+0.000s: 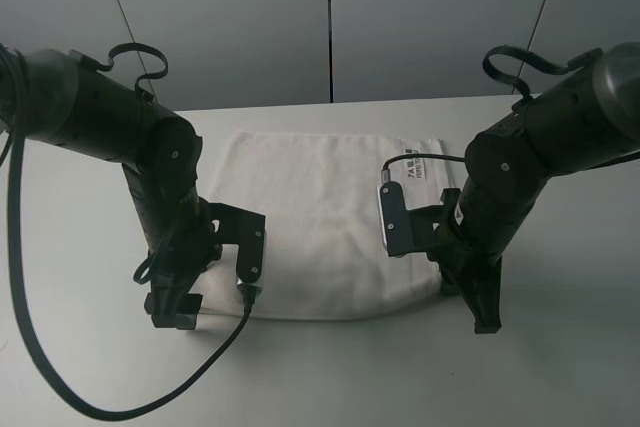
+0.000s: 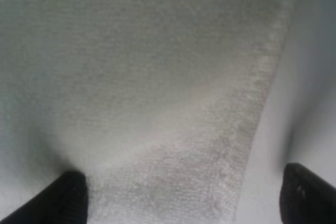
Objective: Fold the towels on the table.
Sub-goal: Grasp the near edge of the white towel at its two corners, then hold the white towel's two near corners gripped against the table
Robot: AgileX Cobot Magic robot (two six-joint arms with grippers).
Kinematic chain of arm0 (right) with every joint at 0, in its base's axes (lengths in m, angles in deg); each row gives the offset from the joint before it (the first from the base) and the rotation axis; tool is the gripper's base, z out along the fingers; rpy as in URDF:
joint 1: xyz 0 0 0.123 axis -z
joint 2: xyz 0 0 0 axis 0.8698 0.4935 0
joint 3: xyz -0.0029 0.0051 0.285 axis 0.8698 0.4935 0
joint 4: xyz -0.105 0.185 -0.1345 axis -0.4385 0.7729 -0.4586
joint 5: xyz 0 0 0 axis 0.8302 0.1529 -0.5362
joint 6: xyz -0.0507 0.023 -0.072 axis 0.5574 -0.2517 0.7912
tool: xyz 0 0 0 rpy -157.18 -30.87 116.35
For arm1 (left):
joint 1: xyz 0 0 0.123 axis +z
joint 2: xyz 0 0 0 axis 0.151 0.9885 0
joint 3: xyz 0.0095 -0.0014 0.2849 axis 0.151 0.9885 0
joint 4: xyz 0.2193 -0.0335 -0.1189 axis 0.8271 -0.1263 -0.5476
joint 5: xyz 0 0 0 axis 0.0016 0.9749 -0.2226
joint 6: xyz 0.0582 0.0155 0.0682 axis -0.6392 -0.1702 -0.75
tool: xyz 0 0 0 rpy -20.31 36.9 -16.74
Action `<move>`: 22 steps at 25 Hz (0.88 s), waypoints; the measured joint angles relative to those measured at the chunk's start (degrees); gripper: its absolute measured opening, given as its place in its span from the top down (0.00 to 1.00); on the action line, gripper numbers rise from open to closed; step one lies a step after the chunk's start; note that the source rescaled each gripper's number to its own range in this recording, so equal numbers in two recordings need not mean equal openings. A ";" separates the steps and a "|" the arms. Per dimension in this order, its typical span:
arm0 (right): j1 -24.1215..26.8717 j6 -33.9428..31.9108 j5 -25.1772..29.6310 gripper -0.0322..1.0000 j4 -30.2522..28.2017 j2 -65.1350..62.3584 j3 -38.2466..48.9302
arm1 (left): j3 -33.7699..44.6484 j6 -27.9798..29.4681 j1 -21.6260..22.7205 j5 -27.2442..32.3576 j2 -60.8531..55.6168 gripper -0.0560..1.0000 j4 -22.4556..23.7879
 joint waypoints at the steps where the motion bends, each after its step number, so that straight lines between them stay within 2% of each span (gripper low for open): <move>1: 0.00 0.00 0.00 0.97 0.00 0.00 0.00 | 0.00 0.13 0.00 -0.11 0.00 0.06 0.12; 5: 0.00 0.00 0.00 0.97 0.00 0.00 0.00 | 0.00 0.55 0.00 -1.64 0.13 0.14 0.58; 10: 0.00 0.00 -0.09 0.97 0.00 0.00 0.00 | 0.00 2.02 -0.03 -2.28 0.76 0.18 2.48; 11: 0.00 0.00 -0.09 0.97 0.00 0.00 0.00 | -0.14 2.55 -0.03 -2.39 1.05 0.22 2.88; 13: 0.00 0.00 -0.23 0.97 0.00 0.00 0.00 | -0.54 4.11 -0.03 -2.70 1.82 0.35 3.98; 18: 0.00 0.00 -0.37 0.97 0.00 0.00 0.13 | -1.03 5.77 -0.03 -3.86 2.10 0.90 6.59; 19: 0.00 -0.10 -0.53 0.97 0.00 0.00 0.26 | -1.03 5.86 -0.03 -3.97 2.20 0.93 6.83; 22: 0.00 -0.38 -0.67 0.97 0.00 0.00 0.28 | -1.17 5.86 -0.03 -3.97 2.20 0.94 6.94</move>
